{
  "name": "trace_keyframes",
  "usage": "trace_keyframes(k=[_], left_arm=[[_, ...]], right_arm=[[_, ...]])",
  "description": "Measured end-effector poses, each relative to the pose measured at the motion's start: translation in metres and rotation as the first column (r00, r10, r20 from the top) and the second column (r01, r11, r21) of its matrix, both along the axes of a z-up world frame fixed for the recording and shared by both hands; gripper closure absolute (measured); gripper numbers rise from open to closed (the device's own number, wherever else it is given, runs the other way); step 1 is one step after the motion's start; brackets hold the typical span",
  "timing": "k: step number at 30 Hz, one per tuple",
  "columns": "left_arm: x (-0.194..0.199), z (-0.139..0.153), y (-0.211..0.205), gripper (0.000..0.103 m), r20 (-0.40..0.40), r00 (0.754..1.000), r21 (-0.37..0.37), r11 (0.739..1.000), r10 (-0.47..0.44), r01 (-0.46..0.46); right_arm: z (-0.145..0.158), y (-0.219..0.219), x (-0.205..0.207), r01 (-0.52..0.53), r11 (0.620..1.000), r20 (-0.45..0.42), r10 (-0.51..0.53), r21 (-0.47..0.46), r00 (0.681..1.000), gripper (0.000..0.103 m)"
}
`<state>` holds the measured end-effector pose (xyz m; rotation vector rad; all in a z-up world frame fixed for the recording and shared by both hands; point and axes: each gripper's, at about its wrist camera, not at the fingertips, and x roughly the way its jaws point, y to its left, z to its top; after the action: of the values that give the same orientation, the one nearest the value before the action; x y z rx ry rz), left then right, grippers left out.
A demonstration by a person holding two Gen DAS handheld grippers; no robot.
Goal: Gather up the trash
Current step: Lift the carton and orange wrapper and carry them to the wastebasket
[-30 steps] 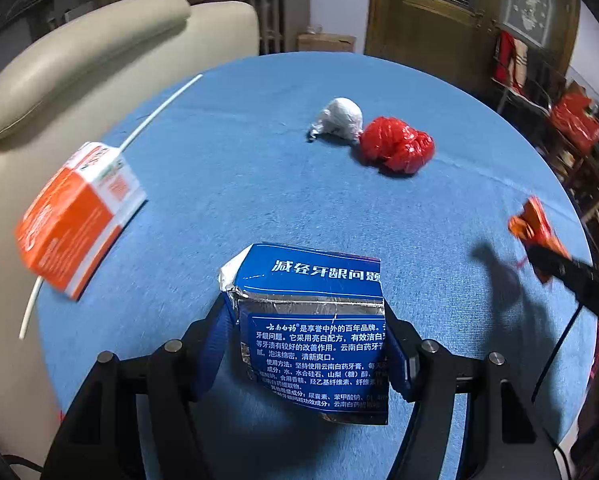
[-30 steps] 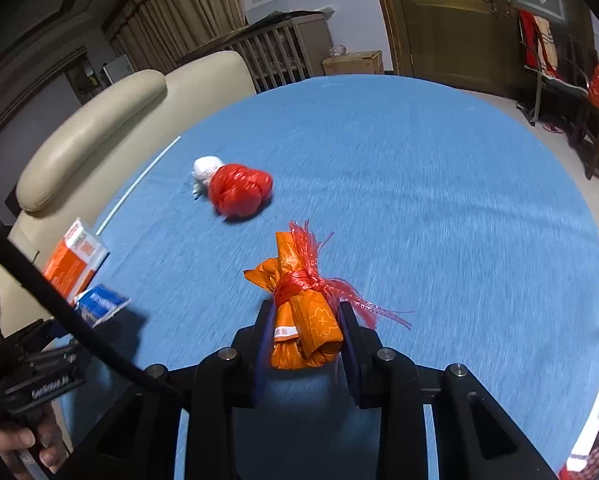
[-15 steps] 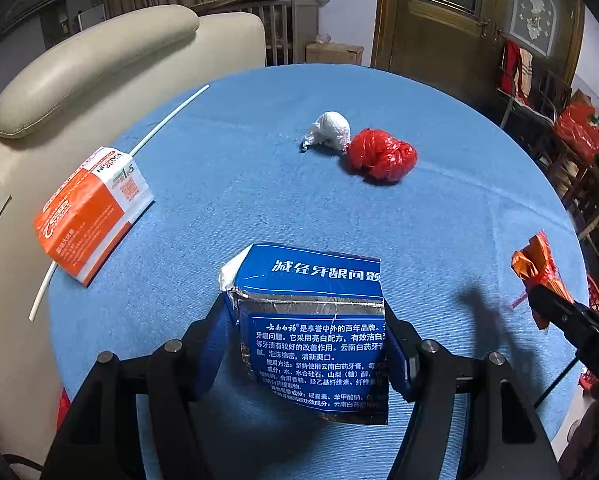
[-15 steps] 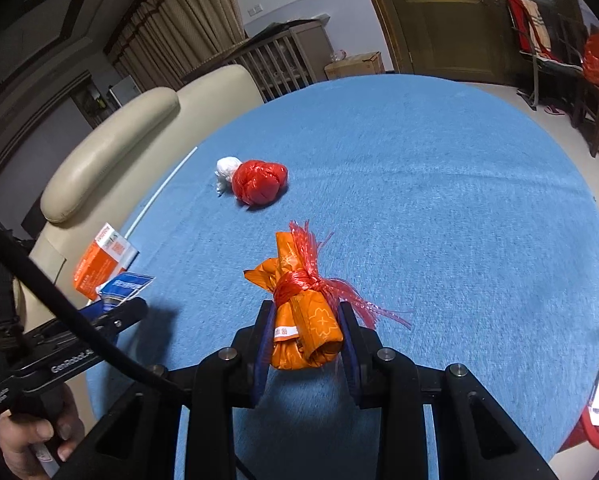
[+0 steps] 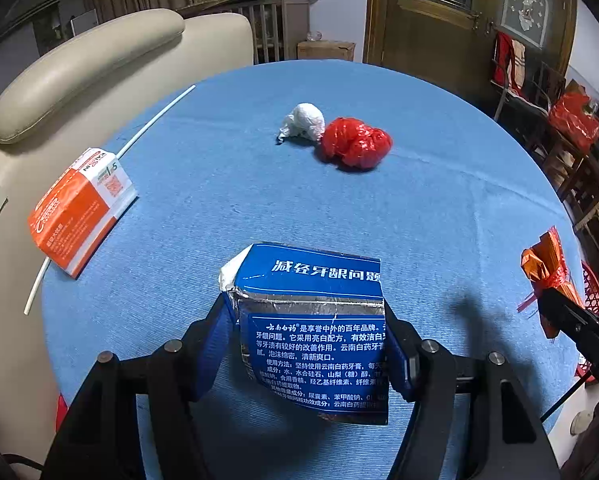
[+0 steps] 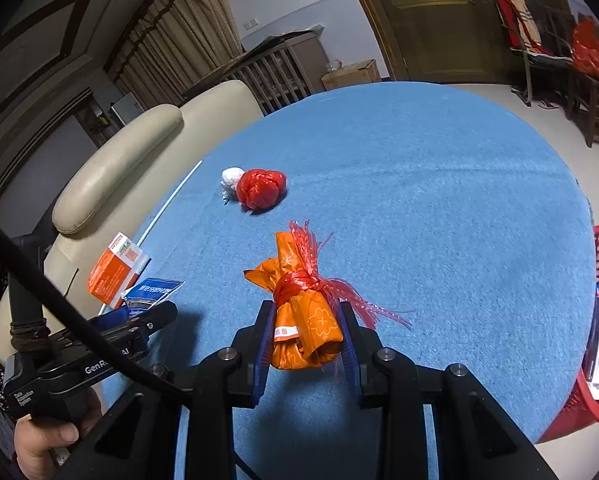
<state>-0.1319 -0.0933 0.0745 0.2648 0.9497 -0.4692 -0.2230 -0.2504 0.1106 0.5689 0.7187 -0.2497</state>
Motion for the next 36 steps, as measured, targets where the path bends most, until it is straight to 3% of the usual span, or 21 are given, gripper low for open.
trace_keyframes(k=[25,36], left_arm=[[-0.03,-0.004,-0.059,0.034,0.006,0.996,0.037,0.995,-0.093,0.093],[-0.061,0.007,-0.11,0.034,0.022,0.977,0.029,0.977,-0.212,0.211]], right_arm=[[-0.007,-0.044,-0.053,0.142,0.989,0.032,-0.144,0.037,0.989,0.07],[-0.005,-0.091,-0.112,0.3,0.953,0.039,-0.301,0.035,0.953,0.07]])
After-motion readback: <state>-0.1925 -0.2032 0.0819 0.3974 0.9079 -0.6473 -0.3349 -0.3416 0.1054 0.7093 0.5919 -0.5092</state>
